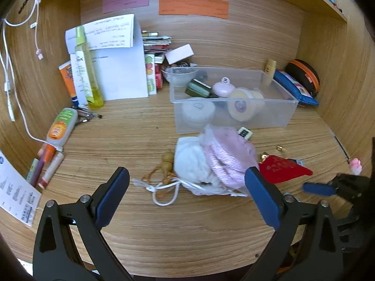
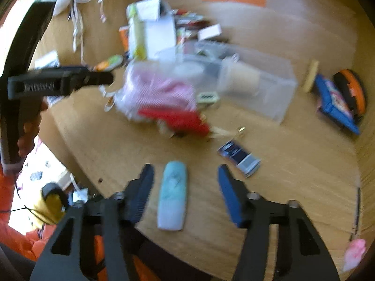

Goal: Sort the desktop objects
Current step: 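Move both tools back toward the pink bagged rope and light-blue tube bottle, then grasp the pink bagged rope with the left tool while the right tool grasps the light-blue tube bottle, then carry both items over the bin and open the right tool to drop the tube bottle, then lower the pink bagged rope into the bin with the left tool and open it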

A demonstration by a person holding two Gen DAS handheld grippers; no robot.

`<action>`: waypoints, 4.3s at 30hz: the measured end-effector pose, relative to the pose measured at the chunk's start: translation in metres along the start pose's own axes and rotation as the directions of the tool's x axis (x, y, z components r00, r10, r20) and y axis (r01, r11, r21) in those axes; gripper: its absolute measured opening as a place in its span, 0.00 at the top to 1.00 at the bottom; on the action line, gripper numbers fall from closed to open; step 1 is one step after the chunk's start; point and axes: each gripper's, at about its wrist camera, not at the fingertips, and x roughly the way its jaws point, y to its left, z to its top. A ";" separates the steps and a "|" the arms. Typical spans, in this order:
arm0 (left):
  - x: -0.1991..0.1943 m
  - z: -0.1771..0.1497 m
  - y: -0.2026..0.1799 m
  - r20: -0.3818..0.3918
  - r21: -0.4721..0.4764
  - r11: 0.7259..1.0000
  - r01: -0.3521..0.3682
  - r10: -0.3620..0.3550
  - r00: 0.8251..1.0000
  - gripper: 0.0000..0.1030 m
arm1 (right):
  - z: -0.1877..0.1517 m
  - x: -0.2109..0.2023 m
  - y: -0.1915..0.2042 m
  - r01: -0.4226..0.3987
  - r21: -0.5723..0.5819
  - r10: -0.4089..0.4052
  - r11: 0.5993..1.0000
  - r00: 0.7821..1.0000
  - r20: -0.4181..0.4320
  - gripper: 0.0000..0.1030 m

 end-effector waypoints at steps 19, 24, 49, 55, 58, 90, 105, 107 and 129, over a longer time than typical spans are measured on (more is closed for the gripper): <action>0.044 0.017 -0.022 -0.089 0.019 0.990 0.138 -0.135 0.987 0.28 | -0.002 0.014 0.009 -0.010 -0.030 0.009 1.000 0.999 -0.032 0.78; 0.054 0.016 -0.021 -0.112 -0.006 0.987 0.161 -0.161 0.981 0.34 | -0.003 0.005 -0.009 0.020 0.027 -0.019 0.999 1.000 -0.018 0.78; 0.078 0.032 -0.077 -0.206 0.102 0.973 0.206 -0.182 0.961 0.60 | 0.046 0.003 -0.080 0.058 0.117 -0.065 0.991 0.996 0.062 0.78; 0.089 0.036 -0.081 -0.198 0.085 0.977 0.194 -0.174 0.965 0.65 | 0.048 0.009 -0.079 0.039 0.096 -0.044 0.995 0.998 0.050 0.78; 0.089 0.036 -0.080 -0.170 0.068 0.977 0.203 -0.189 0.967 0.69 | 0.050 0.010 -0.078 0.039 0.090 -0.044 0.995 0.998 0.053 0.78; 0.015 0.088 -0.047 0.069 0.103 0.973 0.208 -0.216 0.974 0.76 | 0.114 -0.027 -0.082 0.081 0.096 -0.099 0.992 0.975 0.197 0.78; 0.013 0.123 -0.017 0.124 0.076 0.981 0.176 -0.185 0.975 0.76 | 0.151 -0.022 -0.093 0.110 0.096 -0.128 0.989 0.968 0.216 0.78; 0.016 0.126 -0.016 0.126 0.078 0.982 0.172 -0.181 0.976 0.76 | 0.156 -0.019 -0.096 0.114 0.100 -0.133 0.988 0.967 0.215 0.78; 0.104 0.145 -0.017 -0.005 0.047 0.969 0.244 -0.245 0.970 0.76 | 0.182 0.038 -0.121 0.146 0.111 -0.162 0.983 0.976 0.148 0.78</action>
